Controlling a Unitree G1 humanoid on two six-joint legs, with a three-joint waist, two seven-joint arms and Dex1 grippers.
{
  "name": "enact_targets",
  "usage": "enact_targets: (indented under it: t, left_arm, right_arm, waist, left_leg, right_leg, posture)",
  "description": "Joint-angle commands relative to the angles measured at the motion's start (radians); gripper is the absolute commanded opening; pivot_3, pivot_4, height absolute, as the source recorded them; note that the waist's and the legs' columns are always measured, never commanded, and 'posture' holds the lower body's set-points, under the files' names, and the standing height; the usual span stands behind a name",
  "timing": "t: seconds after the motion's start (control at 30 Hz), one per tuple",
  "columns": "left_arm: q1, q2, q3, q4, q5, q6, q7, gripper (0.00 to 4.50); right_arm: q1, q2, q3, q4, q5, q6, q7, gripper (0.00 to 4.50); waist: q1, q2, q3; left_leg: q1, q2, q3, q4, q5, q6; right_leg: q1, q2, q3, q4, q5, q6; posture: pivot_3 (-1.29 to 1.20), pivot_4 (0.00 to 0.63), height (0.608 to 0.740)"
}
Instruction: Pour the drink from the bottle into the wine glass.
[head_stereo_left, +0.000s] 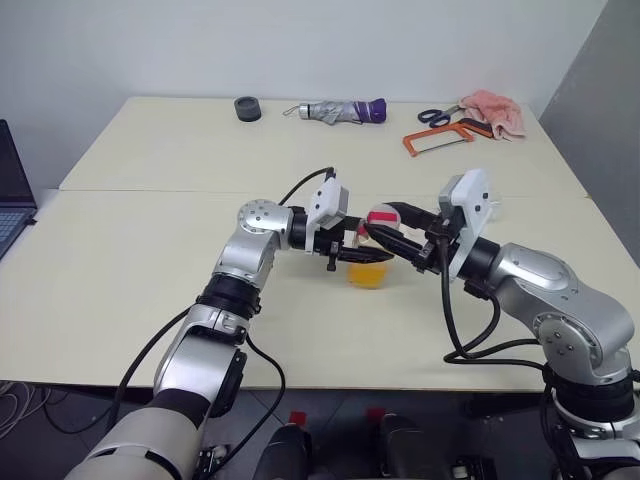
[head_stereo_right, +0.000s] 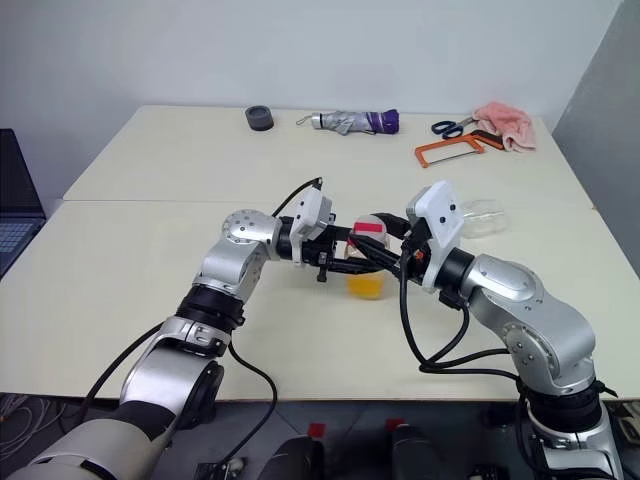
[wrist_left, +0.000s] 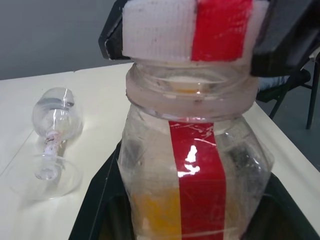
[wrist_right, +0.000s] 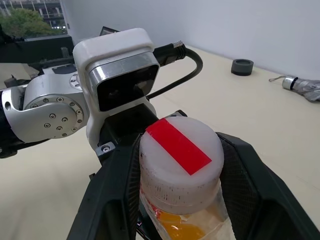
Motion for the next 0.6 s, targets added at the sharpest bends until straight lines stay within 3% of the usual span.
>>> enact_targets:
  t: [0.03, 0.33, 0.47, 0.6]
  left_arm:
    - [-0.007, -0.003, 0.012, -0.038, -0.020, 0.013, 0.008, 1.76]
    - [0.002, -0.004, 0.013, -0.050, -0.028, 0.024, 0.017, 1.76]
    - [0.004, -0.004, 0.013, -0.053, -0.029, 0.025, 0.022, 1.76]
    - [0.012, 0.000, 0.021, -0.056, -0.033, 0.026, 0.031, 1.76]
  right_arm:
    - [0.001, 0.014, -0.024, -0.048, 0.005, -0.088, 0.040, 1.86]
    - [0.064, 0.068, -0.145, -0.076, 0.122, -0.095, -0.020, 1.74]
    - [0.099, 0.025, -0.198, -0.105, 0.110, -0.087, -0.053, 1.74]
    - [0.259, -0.095, -0.321, -0.089, 0.033, -0.077, -0.056, 1.74]
  waist:
    - [0.000, 0.000, 0.000]
    - [0.000, 0.000, 0.000]
    - [0.001, 0.000, 0.000]
    - [0.007, 0.000, 0.000]
  left_leg:
    - [0.000, 0.000, 0.000, 0.000, 0.000, 0.000]
    - [0.000, 0.000, -0.001, 0.000, 0.000, 0.000]
    - [0.000, 0.000, -0.001, 0.000, 0.000, 0.000]
    - [0.000, 0.000, 0.000, 0.000, 0.000, 0.000]
  right_leg:
    - [0.000, 0.000, 0.000, 0.000, 0.000, 0.000]
    - [0.000, 0.000, 0.000, 0.000, 0.000, 0.000]
    - [0.000, -0.001, 0.000, 0.000, 0.000, 0.000]
    - [0.000, -0.001, 0.000, 0.000, 0.000, 0.000]
  posture:
    - [0.00, 0.150, 0.740]
    - [0.00, 0.150, 0.740]
    - [0.00, 0.150, 0.740]
    - [0.00, 0.150, 0.740]
